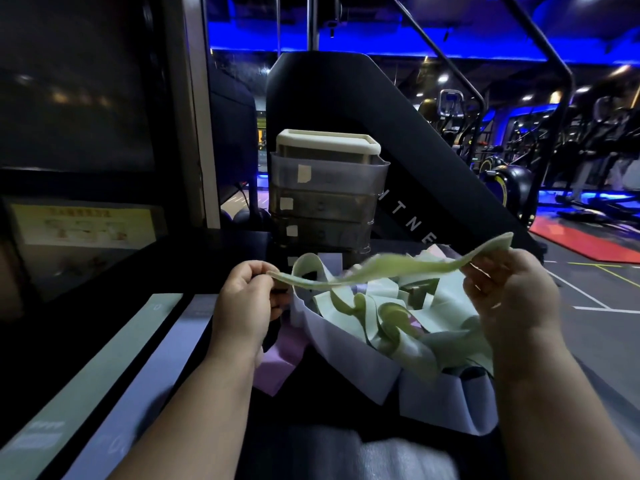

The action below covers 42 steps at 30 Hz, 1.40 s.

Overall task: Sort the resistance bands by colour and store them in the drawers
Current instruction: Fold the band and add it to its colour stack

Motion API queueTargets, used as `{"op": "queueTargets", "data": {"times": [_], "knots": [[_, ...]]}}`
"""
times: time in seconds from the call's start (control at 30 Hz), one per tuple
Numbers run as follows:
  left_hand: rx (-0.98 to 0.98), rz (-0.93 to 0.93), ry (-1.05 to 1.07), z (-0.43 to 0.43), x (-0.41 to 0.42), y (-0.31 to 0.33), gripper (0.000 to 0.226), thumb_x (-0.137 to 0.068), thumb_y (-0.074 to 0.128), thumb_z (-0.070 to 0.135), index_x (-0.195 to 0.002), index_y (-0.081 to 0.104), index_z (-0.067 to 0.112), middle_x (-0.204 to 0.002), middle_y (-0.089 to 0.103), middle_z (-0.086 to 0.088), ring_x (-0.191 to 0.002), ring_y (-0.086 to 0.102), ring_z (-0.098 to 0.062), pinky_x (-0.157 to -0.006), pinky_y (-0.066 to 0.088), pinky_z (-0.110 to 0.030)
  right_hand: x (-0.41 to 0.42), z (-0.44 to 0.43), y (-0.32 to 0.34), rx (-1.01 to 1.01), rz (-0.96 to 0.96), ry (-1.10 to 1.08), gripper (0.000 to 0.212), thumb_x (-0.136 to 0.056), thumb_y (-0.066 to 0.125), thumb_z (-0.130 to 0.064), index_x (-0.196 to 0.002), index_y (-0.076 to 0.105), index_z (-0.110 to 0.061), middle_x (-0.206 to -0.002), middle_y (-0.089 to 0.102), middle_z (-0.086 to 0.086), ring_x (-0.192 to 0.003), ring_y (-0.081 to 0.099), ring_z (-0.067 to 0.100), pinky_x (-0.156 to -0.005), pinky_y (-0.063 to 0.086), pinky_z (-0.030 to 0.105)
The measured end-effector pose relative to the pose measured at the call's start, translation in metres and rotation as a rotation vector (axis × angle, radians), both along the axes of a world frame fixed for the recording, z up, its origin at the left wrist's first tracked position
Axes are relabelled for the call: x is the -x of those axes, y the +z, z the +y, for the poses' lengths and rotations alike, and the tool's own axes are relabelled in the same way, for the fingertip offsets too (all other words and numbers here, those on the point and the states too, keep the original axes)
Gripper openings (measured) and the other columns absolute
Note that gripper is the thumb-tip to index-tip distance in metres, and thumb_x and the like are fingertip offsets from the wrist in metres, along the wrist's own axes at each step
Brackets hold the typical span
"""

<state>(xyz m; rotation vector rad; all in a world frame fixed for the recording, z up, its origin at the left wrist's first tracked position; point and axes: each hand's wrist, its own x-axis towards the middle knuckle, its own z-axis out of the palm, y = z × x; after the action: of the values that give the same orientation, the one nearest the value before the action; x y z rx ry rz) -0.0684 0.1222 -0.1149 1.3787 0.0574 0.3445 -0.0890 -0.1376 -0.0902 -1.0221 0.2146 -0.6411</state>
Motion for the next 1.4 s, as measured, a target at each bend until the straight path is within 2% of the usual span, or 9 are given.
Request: {"op": "queueTargets", "data": {"times": [0.2, 0.37, 0.5, 0.67, 0.8, 0.97, 1.1, 1.27, 1.4], "knots": [[0.03, -0.035, 0.021, -0.001, 0.006, 0.005, 0.02, -0.096, 0.051, 0.015, -0.078, 0.061, 0.018, -0.073, 0.064, 0.003, -0.067, 0.061, -0.013, -0.056, 0.049, -0.022, 0.003, 0.006, 0.003, 0.065, 0.005, 0.094, 0.027, -0.094, 0.046, -0.035, -0.074, 0.055, -0.02, -0.064, 0.056, -0.004, -0.065, 0.065, 0.014, -0.066, 0.043, 0.027], [-0.213, -0.099, 0.075, 0.006, 0.009, 0.006, 0.013, -0.084, 0.068, 0.011, -0.079, 0.06, 0.021, -0.07, 0.063, 0.007, -0.073, 0.059, -0.015, -0.073, 0.051, -0.036, 0.005, 0.015, 0.003, 0.304, 0.04, 0.066, 0.019, -0.088, 0.047, -0.009, -0.079, 0.057, -0.021, -0.067, 0.058, -0.007, -0.065, 0.065, 0.008, -0.066, 0.039, 0.03], [-0.282, -0.139, 0.082, 0.016, 0.019, 0.014, 0.02, -0.083, 0.07, 0.01, -0.074, 0.054, 0.019, -0.07, 0.058, 0.001, -0.07, 0.055, -0.018, -0.065, 0.046, -0.034, 0.011, 0.017, 0.007, 0.352, -0.007, 0.101, 0.005, -0.079, 0.057, -0.019, -0.075, 0.056, -0.02, -0.059, 0.057, -0.011, -0.066, 0.064, 0.008, -0.064, 0.04, 0.03], [-0.339, -0.147, 0.071, 0.045, 0.044, 0.018, 0.024, -0.087, 0.068, 0.009, -0.096, 0.051, 0.024, -0.088, 0.066, -0.004, -0.078, 0.061, -0.02, -0.065, 0.047, -0.031, 0.012, 0.023, 0.004, 0.392, -0.059, 0.119, 0.025, -0.089, 0.045, 0.005, -0.084, 0.053, -0.018, -0.078, 0.055, 0.002, -0.067, 0.062, 0.013, -0.059, 0.045, 0.025], [-0.361, -0.101, 0.003, 0.075, 0.068, 0.01, 0.025, -0.088, 0.065, 0.006, -0.1, 0.057, 0.027, -0.083, 0.071, 0.002, -0.07, 0.063, -0.006, -0.06, 0.044, -0.024, 0.007, 0.035, -0.003, 0.477, -0.119, 0.121, 0.034, -0.083, 0.041, 0.014, -0.08, 0.056, -0.016, -0.069, 0.051, -0.001, -0.052, 0.052, 0.007, -0.05, 0.044, 0.026], [-0.345, 0.004, -0.044, 0.113, 0.094, -0.012, 0.055, -0.044, 0.066, 0.046, -0.091, 0.061, 0.019, -0.065, 0.062, 0.001, -0.065, 0.052, -0.019, -0.066, 0.038, -0.035, 0.004, 0.06, -0.014, 0.678, -0.122, 0.099, 0.041, -0.071, 0.046, 0.005, -0.073, 0.067, -0.031, -0.073, 0.06, -0.005, -0.061, 0.052, 0.013, -0.057, 0.045, 0.025], [-0.351, 0.066, -0.021, 0.132, 0.102, -0.022, 0.049, -0.04, 0.062, 0.049, -0.08, 0.063, 0.021, -0.064, 0.06, 0.0, -0.065, 0.053, -0.019, -0.067, 0.038, -0.036, 0.006, 0.082, -0.02, 0.77, -0.081, 0.155, 0.048, -0.08, 0.047, 0.016, -0.08, 0.07, -0.026, -0.069, 0.066, -0.009, -0.06, 0.054, 0.011, -0.057, 0.046, 0.018], [-0.432, 0.065, -0.007, 0.162, 0.104, -0.026, 0.044, -0.043, 0.059, 0.049, -0.078, 0.062, 0.024, -0.072, 0.064, -0.014, -0.067, 0.056, -0.021, -0.068, 0.041, -0.035, 0.018, 0.11, -0.016, 0.801, -0.08, 0.184, 0.038, -0.085, 0.053, 0.016, -0.084, 0.07, -0.019, -0.074, 0.07, -0.005, -0.06, 0.061, -0.005, -0.057, 0.046, 0.006], [-0.463, 0.103, -0.027, 0.182, 0.11, -0.028, 0.045, -0.042, 0.059, 0.052, -0.078, 0.062, 0.025, -0.067, 0.064, -0.004, -0.064, 0.061, -0.023, -0.063, 0.045, -0.037, 0.012, 0.127, -0.01, 0.793, -0.103, 0.22, 0.021, -0.088, 0.065, -0.005, -0.095, 0.07, -0.023, -0.086, 0.075, -0.001, -0.074, 0.067, 0.007, -0.064, 0.052, 0.015]]}}
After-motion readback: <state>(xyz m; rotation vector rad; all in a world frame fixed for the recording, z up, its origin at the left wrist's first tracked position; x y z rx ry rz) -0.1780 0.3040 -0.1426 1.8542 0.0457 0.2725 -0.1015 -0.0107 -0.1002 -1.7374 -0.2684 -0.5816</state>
